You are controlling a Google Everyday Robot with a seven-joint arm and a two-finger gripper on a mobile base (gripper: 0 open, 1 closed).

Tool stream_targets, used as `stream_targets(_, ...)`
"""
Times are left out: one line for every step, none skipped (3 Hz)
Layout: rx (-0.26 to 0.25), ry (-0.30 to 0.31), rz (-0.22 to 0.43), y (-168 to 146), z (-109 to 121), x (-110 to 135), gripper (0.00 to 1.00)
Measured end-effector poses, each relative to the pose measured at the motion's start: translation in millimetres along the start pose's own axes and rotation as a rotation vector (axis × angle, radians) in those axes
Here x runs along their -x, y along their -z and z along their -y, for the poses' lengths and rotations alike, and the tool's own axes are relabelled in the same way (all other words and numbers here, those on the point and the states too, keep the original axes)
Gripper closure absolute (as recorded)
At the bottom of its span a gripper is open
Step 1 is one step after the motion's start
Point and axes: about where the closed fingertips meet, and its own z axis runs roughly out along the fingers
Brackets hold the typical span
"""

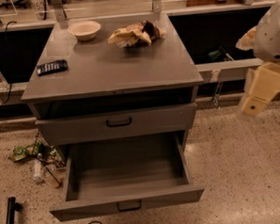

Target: Place brown chip bag into middle drawer

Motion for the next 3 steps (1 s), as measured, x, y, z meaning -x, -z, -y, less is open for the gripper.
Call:
stream_targets(-0.016,-0.031,0.205,-47.3,50.0,40.8,0.0)
stream_targets(-0.06,-0.038,0.423,-92.7,107.8,93.3,0.0)
stream_targets(-0.161,-0.072,0.613,-141.9,182.5,146.9,0.0)
